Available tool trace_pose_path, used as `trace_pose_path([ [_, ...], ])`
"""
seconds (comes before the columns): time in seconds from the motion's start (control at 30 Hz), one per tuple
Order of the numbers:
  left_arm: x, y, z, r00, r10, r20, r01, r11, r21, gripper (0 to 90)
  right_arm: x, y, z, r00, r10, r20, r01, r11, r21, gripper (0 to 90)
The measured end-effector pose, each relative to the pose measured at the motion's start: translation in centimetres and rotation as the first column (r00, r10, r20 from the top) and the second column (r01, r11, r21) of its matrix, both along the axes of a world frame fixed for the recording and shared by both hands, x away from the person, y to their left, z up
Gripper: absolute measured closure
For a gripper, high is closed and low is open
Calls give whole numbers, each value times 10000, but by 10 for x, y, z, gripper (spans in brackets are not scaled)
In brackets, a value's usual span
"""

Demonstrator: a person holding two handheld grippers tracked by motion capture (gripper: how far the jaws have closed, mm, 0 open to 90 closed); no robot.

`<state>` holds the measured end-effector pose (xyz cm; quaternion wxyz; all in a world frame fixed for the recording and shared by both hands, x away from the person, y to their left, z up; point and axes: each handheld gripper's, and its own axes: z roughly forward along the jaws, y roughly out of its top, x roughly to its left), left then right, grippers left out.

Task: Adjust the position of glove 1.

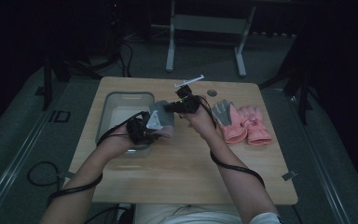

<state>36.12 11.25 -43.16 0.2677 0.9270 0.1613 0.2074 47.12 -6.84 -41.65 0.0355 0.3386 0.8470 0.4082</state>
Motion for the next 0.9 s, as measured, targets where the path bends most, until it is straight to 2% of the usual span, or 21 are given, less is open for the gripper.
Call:
trace_pose_path([
  [0.17,1,18,0,9996,255,-109,-255,9997,35,711,2,24,1,9996,250,117,-248,9995,-209,768],
  [0.4,3,48,-3,9978,556,-349,-550,9983,169,711,6,56,1,9984,560,9,-559,9981,-250,768],
  [0.47,3,52,-3,9976,591,-369,-585,9981,180,711,6,63,2,9980,625,12,-624,9978,-226,768],
  [0.5,4,62,-4,9970,632,-443,-621,9977,257,711,6,67,2,9979,651,13,-651,9976,-230,768],
  [0.53,5,67,-4,9970,632,-452,-618,9976,327,711,6,78,2,9971,764,26,-763,9968,-221,768],
  [0.6,6,76,-4,9972,587,-470,-564,9972,493,711,8,87,1,9964,844,17,-844,9963,-184,768],
  [0.77,17,94,-8,9959,528,-730,-481,9968,636,711,12,105,-4,9962,868,-20,-868,9960,-208,768],
  [0.9,27,98,-20,9934,508,-1028,-412,9948,930,711,18,112,-15,9969,759,-204,-765,9966,-313,768],
])
